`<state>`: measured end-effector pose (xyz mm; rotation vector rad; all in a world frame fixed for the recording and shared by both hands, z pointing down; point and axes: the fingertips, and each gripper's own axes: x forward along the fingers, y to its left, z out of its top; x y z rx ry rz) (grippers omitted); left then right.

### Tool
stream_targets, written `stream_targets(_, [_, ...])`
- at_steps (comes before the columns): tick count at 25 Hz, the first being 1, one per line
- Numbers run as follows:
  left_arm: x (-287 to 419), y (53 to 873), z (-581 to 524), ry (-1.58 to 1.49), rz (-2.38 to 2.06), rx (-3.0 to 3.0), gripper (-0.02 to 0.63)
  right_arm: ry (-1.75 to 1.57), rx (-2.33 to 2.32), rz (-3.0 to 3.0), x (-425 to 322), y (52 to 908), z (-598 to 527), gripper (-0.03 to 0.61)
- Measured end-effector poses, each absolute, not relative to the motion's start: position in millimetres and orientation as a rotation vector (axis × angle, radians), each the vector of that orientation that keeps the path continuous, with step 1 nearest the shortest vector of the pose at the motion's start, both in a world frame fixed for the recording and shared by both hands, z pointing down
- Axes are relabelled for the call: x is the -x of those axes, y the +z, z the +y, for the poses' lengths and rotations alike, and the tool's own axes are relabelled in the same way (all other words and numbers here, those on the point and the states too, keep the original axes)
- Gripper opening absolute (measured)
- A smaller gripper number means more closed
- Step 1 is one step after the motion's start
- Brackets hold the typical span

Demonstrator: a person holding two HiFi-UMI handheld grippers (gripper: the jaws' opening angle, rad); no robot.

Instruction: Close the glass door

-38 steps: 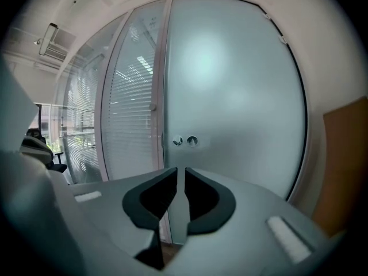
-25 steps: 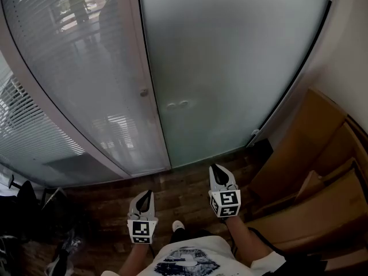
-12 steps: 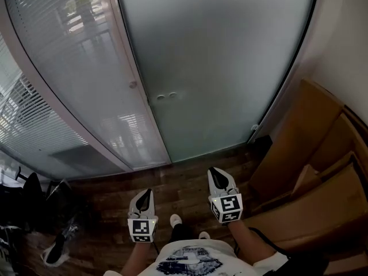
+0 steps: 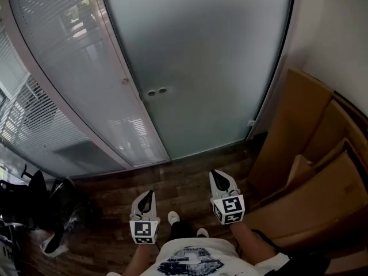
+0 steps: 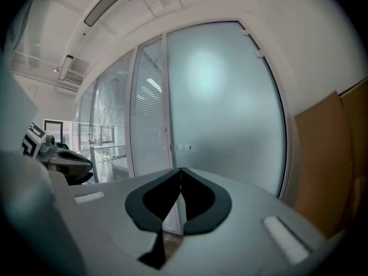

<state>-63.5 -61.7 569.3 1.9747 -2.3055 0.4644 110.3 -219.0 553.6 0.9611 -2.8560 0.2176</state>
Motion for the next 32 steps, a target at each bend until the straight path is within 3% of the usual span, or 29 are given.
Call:
stream_targets(14, [46.8,565.0,-32.1,0.478,-2.370,-1.908,0.000,0.221,-0.857,-2.927,-110.3,541.5,-197.1,0.009])
stream_targets(32, [81.2,569.0,-16.9,0.468,-2.349,-1.887,0.000,0.270,-0.731,-2.963,-61.1,541.3,-158.1,0.008])
